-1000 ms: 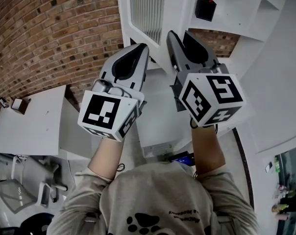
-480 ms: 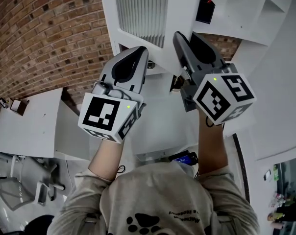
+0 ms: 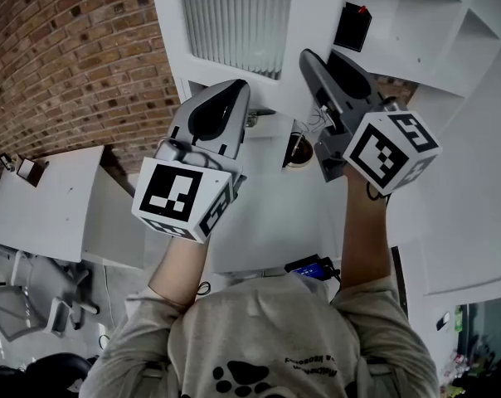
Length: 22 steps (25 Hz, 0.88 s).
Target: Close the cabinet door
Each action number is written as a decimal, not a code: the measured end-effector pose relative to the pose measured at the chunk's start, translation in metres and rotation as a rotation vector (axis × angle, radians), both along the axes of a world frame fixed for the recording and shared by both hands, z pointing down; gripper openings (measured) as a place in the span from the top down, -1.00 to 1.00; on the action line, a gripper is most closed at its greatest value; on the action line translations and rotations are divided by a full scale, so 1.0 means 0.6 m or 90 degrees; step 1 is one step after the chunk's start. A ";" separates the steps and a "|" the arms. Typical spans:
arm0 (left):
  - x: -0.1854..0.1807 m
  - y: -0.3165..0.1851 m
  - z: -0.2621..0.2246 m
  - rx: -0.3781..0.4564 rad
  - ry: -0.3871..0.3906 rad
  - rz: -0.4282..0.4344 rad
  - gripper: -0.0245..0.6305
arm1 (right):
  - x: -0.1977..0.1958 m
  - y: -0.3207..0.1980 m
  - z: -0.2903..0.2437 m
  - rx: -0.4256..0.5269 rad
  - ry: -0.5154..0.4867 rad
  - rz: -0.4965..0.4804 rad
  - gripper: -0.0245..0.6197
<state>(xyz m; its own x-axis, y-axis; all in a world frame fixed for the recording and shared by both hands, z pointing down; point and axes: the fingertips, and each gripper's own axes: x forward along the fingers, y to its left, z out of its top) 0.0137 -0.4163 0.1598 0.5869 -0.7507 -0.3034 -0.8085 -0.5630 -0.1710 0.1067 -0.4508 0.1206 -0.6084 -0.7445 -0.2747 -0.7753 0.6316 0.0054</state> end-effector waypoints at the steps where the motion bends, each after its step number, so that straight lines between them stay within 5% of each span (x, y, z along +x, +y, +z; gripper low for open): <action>1: 0.006 -0.007 0.000 -0.001 0.001 -0.005 0.90 | 0.004 -0.008 -0.001 -0.001 0.000 -0.009 0.56; 22: 0.116 -0.115 0.016 -0.016 -0.005 -0.080 0.90 | 0.044 -0.115 -0.001 0.007 0.014 -0.153 0.55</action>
<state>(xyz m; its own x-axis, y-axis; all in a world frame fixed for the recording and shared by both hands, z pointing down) 0.0832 -0.4851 0.1694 0.4906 -0.8253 -0.2796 -0.8713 -0.4620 -0.1654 0.1332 -0.5199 0.1197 -0.7740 -0.5743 -0.2667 -0.6018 0.7982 0.0277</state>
